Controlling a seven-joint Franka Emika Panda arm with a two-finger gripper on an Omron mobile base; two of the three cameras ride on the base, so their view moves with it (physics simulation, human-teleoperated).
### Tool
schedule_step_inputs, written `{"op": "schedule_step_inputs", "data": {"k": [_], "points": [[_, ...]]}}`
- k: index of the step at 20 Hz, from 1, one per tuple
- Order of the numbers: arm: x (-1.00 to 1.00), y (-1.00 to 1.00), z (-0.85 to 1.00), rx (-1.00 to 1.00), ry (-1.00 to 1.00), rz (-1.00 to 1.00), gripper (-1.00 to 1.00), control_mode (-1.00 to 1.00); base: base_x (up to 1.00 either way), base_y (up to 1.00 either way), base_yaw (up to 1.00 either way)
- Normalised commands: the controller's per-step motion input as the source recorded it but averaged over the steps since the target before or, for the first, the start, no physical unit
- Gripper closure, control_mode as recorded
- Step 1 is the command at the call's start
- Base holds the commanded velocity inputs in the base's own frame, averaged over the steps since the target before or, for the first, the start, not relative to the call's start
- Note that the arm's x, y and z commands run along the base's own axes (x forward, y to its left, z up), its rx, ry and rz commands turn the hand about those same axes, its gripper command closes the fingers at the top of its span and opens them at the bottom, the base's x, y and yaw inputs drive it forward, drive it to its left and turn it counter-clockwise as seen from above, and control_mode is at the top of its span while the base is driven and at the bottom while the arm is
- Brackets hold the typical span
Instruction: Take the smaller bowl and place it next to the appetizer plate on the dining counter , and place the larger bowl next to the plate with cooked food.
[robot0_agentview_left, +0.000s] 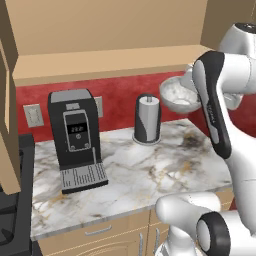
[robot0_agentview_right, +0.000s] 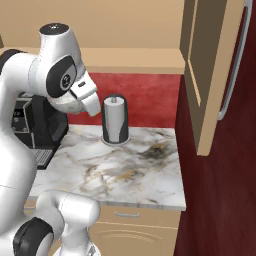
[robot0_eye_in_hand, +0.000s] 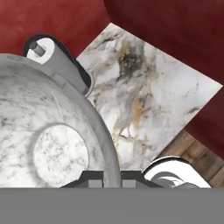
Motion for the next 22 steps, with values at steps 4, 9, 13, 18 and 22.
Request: {"op": "schedule_step_inputs", "data": {"k": [4, 9, 13, 18, 22], "points": [[-0.1, 0.02, -0.43, 0.06, -0.06, 0.02, 1.0, -1.0, 0.0, 0.0, 0.0], [-0.02, 0.0, -0.07, 0.05, -0.19, 0.13, 1.0, -1.0, 0.0, 0.0, 0.0], [-0.45, 0.01, 0.11, -0.06, -0.31, 0.11, 1.0, -1.0, 0.0, 0.0, 0.0], [-0.61, 0.01, 0.24, -0.05, -0.15, 0.02, 1.0, -1.0, 0.0, 0.0, 0.0], [-0.46, 0.0, 0.18, -0.03, -0.08, 0.03, 1.0, 1.0, -0.22, 0.0, 0.01]]}}
